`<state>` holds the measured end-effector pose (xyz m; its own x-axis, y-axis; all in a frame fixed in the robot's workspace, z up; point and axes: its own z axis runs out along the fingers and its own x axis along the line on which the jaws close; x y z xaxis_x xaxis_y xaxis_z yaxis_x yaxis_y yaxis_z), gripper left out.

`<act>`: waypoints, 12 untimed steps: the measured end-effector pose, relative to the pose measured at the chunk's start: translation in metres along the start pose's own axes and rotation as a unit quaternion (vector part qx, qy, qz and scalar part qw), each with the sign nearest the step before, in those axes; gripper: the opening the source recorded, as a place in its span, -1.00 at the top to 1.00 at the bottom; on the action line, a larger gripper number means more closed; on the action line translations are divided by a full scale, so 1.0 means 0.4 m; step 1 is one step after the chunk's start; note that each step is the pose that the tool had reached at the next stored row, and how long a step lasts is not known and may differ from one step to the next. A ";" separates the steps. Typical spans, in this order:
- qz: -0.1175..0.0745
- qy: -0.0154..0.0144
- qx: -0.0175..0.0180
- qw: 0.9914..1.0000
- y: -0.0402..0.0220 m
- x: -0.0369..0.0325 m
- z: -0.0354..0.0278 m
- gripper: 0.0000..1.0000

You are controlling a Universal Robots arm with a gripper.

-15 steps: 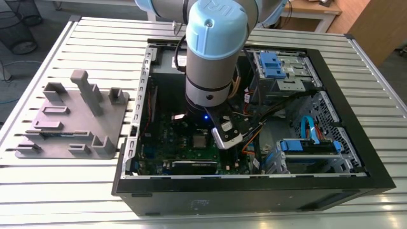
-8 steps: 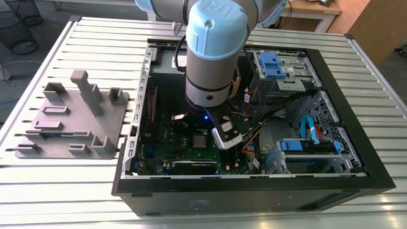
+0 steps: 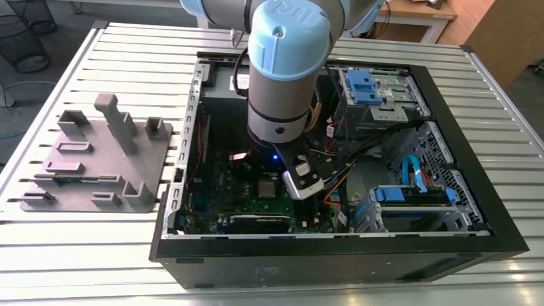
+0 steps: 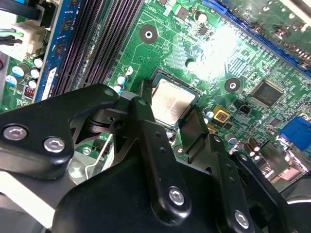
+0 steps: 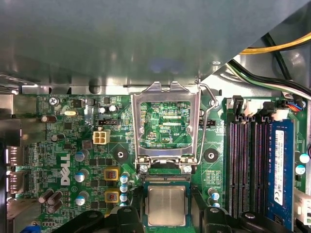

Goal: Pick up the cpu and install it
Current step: 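Place the cpu into insertion slot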

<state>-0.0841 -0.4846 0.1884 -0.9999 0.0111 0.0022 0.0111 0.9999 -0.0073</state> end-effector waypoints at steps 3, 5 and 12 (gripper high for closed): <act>0.000 0.000 0.000 1.000 0.000 0.001 0.000 0.06; 0.000 0.000 0.000 1.000 0.000 0.003 -0.001 0.06; 0.000 0.000 0.000 1.000 0.000 0.006 0.000 0.06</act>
<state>-0.0864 -0.4846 0.1882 -0.9999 0.0113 0.0024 0.0112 0.9999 -0.0078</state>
